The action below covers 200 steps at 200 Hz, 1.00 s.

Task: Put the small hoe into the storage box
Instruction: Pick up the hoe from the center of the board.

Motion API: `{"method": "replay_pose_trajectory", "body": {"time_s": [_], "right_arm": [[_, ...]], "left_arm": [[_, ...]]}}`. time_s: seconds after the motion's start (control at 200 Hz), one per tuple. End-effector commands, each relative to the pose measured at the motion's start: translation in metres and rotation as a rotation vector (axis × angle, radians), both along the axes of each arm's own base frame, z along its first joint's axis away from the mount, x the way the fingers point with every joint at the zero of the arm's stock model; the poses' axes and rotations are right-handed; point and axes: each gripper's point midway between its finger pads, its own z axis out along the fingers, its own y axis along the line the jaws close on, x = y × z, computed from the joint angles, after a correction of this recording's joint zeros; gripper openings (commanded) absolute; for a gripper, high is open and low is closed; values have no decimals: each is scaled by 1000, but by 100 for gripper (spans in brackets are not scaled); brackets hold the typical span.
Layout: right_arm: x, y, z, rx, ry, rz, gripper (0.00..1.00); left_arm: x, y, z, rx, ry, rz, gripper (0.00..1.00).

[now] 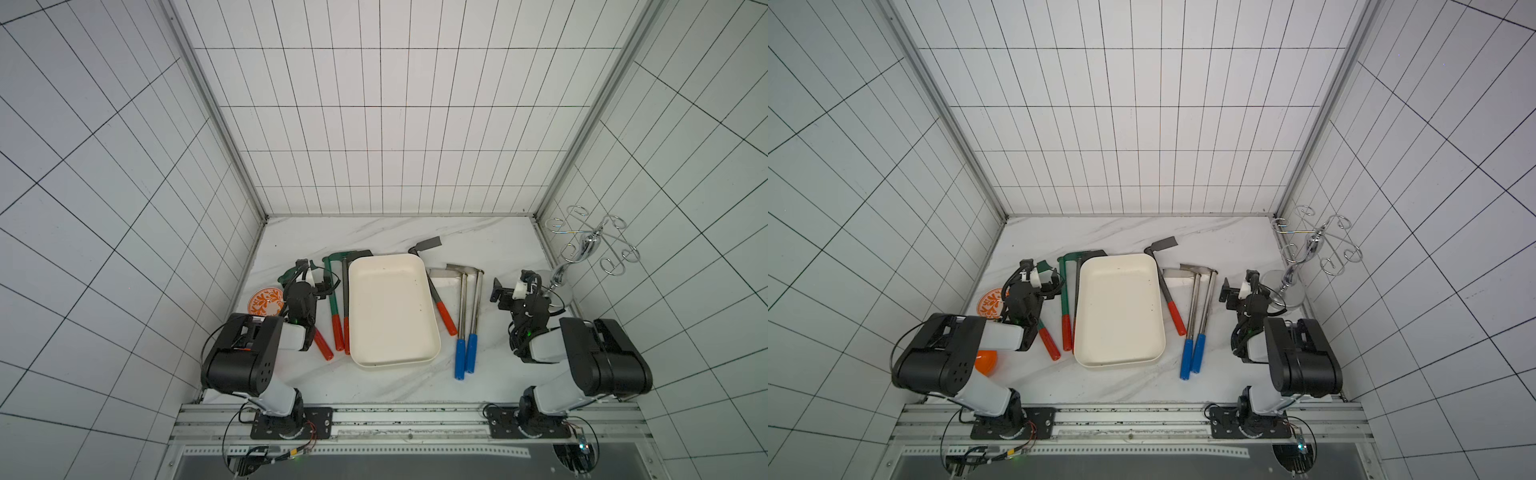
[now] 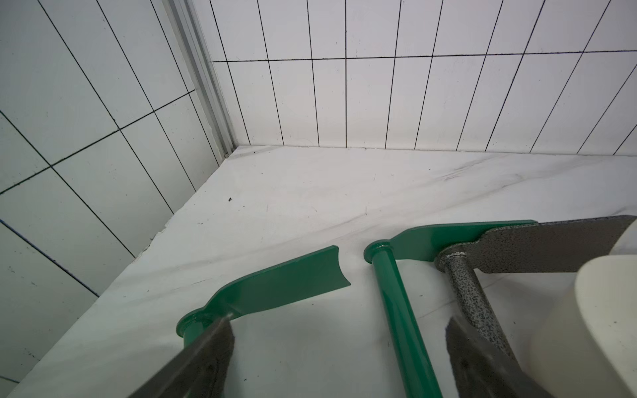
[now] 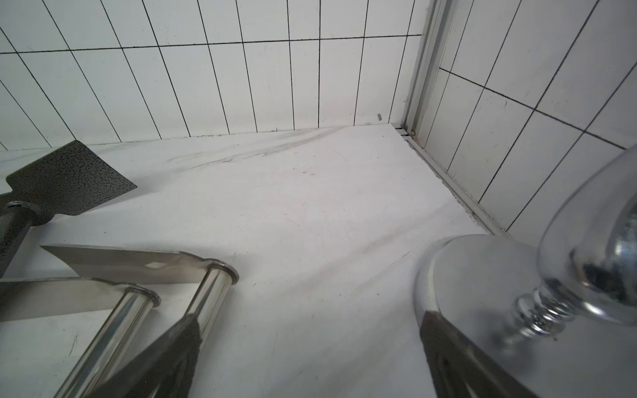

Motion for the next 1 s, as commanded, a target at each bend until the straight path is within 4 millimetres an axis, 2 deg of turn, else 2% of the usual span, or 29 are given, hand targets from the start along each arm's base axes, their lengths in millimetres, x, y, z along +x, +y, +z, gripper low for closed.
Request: {"method": "replay_pose_trajectory", "body": {"time_s": [0.0, 0.995], "right_arm": [[12, -2, 23, -17, -73, 2, 100], [12, -2, 24, -15, -76, 3, 100]], "left_arm": [[5, -3, 13, 2, -37, -10, 98], [5, -2, 13, 0, -34, -4, 98]]}}
